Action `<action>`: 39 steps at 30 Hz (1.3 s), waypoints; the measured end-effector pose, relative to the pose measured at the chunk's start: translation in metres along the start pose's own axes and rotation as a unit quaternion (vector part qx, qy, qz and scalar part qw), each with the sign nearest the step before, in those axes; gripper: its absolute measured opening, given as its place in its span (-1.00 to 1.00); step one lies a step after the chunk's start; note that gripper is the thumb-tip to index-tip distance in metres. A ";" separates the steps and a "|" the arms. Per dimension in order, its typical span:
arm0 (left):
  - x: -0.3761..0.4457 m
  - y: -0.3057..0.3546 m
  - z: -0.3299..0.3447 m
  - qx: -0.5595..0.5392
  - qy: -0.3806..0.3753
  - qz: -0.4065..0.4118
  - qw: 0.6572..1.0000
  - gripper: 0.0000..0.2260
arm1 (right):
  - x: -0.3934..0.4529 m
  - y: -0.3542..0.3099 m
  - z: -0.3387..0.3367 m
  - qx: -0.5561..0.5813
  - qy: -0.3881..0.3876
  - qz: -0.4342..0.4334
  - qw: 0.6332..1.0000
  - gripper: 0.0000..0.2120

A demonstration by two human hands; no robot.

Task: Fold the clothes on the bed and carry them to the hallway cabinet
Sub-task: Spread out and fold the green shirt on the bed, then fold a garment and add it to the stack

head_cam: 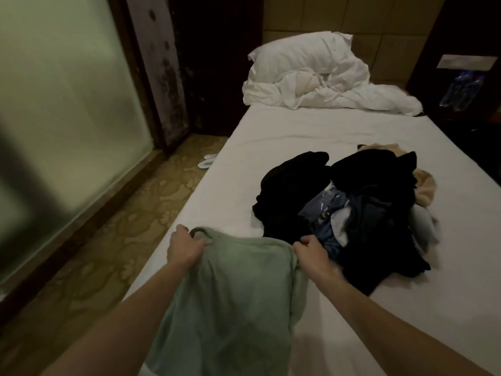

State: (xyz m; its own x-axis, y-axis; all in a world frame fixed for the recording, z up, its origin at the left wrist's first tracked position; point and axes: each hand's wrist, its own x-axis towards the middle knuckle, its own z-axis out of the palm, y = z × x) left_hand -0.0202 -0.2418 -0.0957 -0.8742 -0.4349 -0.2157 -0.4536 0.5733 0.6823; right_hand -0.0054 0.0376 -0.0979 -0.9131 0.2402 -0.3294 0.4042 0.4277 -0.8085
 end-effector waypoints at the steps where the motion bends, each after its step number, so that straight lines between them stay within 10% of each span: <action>1: 0.003 0.000 0.009 0.052 0.009 0.037 0.998 -0.51 | 0.008 0.007 -0.002 -0.065 0.033 -0.053 0.996 -0.67; 7: -0.002 0.036 0.053 0.128 -0.001 0.320 0.939 -0.62 | 0.046 0.027 -0.035 -0.373 0.194 -0.245 0.874 -0.42; 16: -0.038 0.127 0.125 0.134 -0.051 0.537 0.831 -0.69 | 0.086 0.042 -0.094 -0.507 0.113 -0.192 0.833 -0.38; 21: -0.047 0.174 0.178 0.226 -0.096 0.430 0.869 -0.31 | 0.096 0.056 -0.132 -0.492 0.059 -0.236 0.836 -0.38; 26: -0.028 0.195 0.201 0.173 -0.025 0.354 0.919 -0.83 | 0.118 0.065 -0.174 -0.475 0.055 -0.230 0.847 -0.34; 30: -0.018 0.218 0.193 0.003 -0.071 0.316 0.946 -0.81 | 0.130 0.062 -0.192 -0.465 0.077 -0.215 0.855 -0.30; 36: -0.051 0.274 0.164 -0.317 -0.227 0.180 0.903 -0.76 | 0.115 0.042 -0.181 -0.366 -0.006 -0.212 0.906 0.02; 39: -0.078 0.296 0.148 -0.365 -0.267 0.176 0.875 -0.77 | 0.094 0.014 -0.176 -0.155 -0.003 -0.249 0.956 -0.35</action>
State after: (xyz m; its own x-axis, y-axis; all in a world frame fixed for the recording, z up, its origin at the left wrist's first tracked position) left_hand -0.1123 0.0644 0.0197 -0.9821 0.1768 -0.0648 -0.0788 -0.0734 0.9942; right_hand -0.0765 0.2193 -0.0549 -0.9963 -0.0652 0.0561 -0.0860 0.7251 -0.6833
